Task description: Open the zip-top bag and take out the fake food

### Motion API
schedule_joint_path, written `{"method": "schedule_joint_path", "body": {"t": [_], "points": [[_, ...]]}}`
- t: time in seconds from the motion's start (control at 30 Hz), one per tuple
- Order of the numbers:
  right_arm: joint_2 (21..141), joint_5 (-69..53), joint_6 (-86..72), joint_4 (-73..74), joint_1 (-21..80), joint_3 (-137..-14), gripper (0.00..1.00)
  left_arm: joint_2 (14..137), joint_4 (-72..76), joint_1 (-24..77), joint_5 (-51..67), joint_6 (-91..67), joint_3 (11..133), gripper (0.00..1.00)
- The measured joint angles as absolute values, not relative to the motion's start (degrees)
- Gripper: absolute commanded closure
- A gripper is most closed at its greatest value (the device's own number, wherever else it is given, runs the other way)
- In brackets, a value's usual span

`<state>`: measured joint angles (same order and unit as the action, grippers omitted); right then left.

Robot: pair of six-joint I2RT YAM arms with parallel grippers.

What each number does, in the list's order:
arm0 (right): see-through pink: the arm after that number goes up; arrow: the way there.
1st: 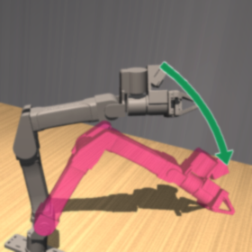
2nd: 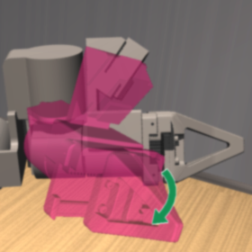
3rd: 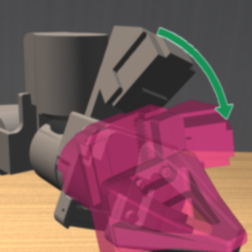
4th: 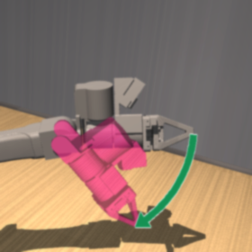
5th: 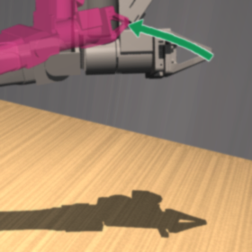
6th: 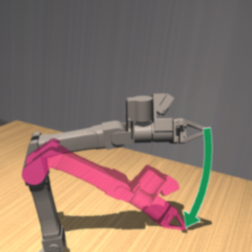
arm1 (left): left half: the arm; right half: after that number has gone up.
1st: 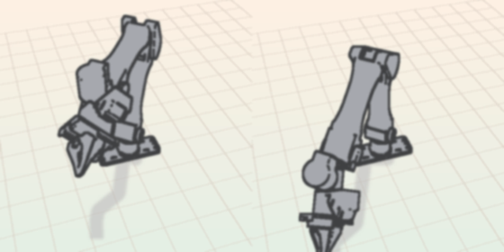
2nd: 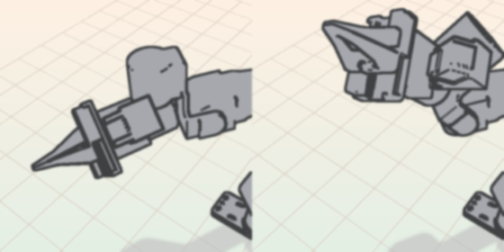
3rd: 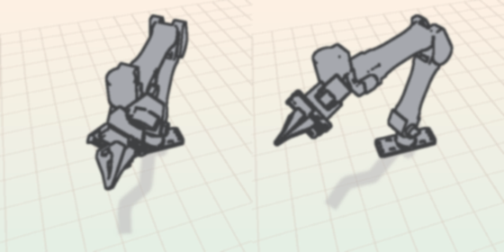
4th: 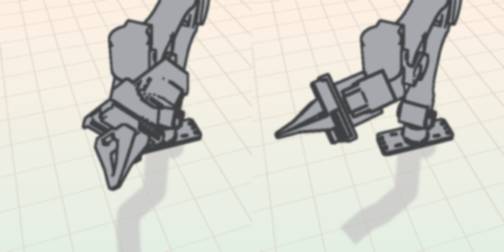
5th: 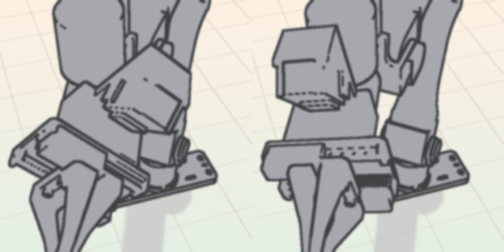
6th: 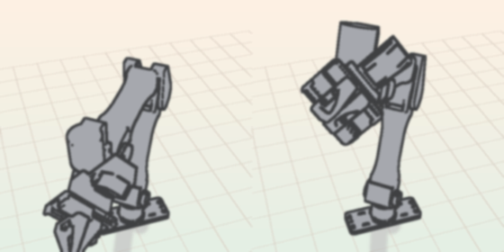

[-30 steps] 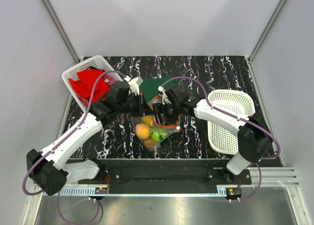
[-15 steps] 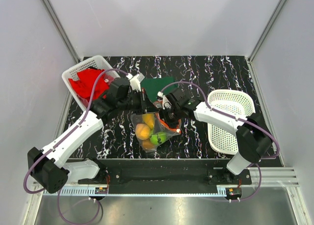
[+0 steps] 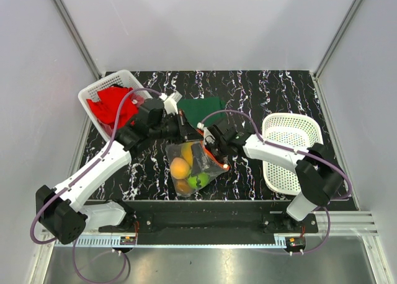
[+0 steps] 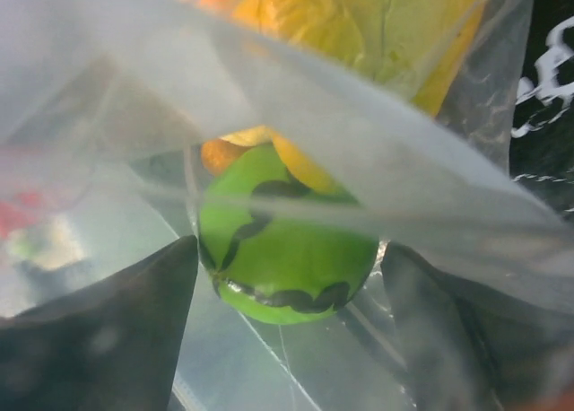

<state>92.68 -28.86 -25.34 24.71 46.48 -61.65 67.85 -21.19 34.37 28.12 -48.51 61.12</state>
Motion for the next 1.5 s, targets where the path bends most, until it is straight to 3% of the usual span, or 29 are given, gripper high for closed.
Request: {"method": "schedule_joint_path", "body": {"t": [0.2,0.37,0.57,0.7,0.97,1.5], "points": [[92.7,-29.8,-26.1,23.1,47.8,-58.6,0.15,67.6,-20.4,34.4,28.1,-48.9,58.2,1.00],[92.7,-29.8,-26.9,22.1,48.0,-57.6,0.39,67.2,-20.1,34.4,27.8,-48.8,57.5,1.00],[92.3,-29.1,-27.4,22.5,48.1,-57.8,0.76,66.8,-21.4,34.4,27.7,-46.1,57.5,1.00],[90.4,-27.7,-27.7,24.3,47.9,-58.3,0.85,66.3,-22.9,34.4,27.7,-43.4,57.5,1.00],[83.5,-26.5,-28.8,27.7,43.8,-62.0,0.87,63.2,-26.1,34.4,26.9,-38.8,57.5,1.00],[84.7,-29.5,-29.2,28.0,44.0,-63.5,0.50,63.5,-25.8,34.3,26.8,-38.7,57.5,1.00]]}}
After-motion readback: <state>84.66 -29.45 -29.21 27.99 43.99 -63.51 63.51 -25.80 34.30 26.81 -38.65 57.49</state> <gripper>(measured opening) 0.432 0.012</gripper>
